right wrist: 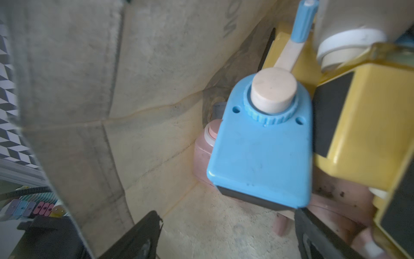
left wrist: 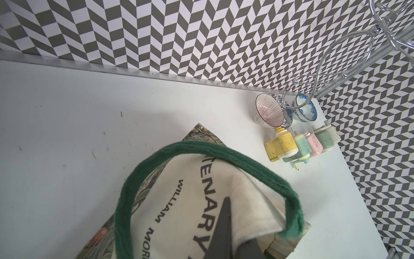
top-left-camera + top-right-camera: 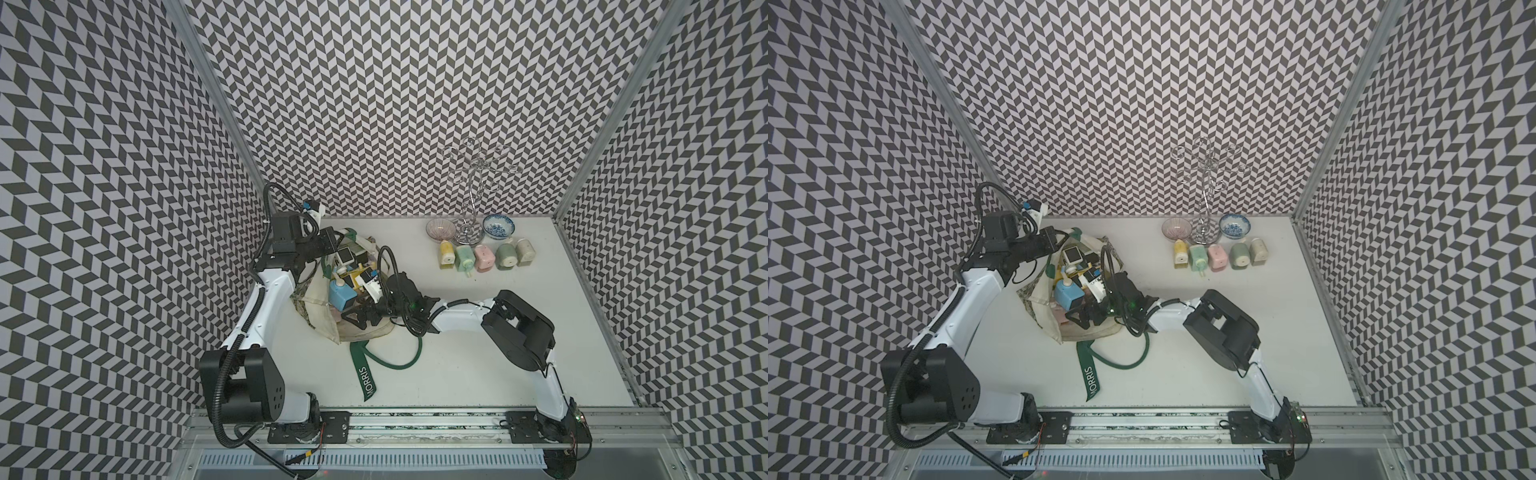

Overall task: Take out the pencil sharpeners from the tote bags
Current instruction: Pick up the pencil sharpener from the canvas bag.

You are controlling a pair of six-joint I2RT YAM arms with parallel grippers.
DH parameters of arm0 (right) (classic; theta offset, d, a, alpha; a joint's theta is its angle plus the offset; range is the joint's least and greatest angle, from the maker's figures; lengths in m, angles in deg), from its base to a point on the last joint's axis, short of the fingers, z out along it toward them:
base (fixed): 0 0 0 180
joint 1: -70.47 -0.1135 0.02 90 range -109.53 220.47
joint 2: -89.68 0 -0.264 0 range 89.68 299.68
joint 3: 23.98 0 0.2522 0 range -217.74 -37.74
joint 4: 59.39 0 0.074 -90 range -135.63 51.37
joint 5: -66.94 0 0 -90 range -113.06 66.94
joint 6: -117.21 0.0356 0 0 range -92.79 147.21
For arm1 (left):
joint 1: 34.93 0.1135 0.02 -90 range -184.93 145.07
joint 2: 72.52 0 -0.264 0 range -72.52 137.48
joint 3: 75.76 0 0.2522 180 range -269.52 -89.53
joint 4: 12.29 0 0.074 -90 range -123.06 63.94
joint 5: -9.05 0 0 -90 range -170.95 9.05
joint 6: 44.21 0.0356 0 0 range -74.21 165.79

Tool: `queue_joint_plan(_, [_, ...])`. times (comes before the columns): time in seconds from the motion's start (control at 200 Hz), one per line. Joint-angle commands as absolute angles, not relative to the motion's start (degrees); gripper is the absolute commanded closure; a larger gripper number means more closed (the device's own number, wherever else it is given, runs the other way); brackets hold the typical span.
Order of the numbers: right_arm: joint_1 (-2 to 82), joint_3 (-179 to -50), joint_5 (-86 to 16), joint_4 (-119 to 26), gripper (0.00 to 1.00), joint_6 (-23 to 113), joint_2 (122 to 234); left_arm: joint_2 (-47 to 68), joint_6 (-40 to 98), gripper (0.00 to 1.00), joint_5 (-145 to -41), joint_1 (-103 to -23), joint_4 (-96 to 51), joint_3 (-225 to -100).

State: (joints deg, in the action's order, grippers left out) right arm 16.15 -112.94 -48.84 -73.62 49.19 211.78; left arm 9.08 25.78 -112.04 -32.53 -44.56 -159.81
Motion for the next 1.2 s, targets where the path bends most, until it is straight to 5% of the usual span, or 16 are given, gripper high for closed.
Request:
queue_joint_plan(0.0, [15.81,-115.42,-46.86,-78.03,0.08,51.26,215.14,6.03,26.19,1.00,-112.85,-32.37,-41.35,-160.63])
queue_joint_plan(0.416, [15.81,-122.90,-38.54,-82.70,0.16,55.13,222.98,6.14,26.27,1.00,-112.76,-32.64,-41.35,-160.63])
queue_joint_plan(0.776, [15.81,-121.19,-26.38,-85.08,0.10,57.15,221.23,6.22,26.28,1.00,-112.61,-32.72,-41.45,-160.64])
queue_joint_plan(1.197, [16.74,-110.69,-35.23,-90.04,0.47,51.40,211.96,5.91,26.73,1.00,-111.88,-32.97,-41.85,-160.81])
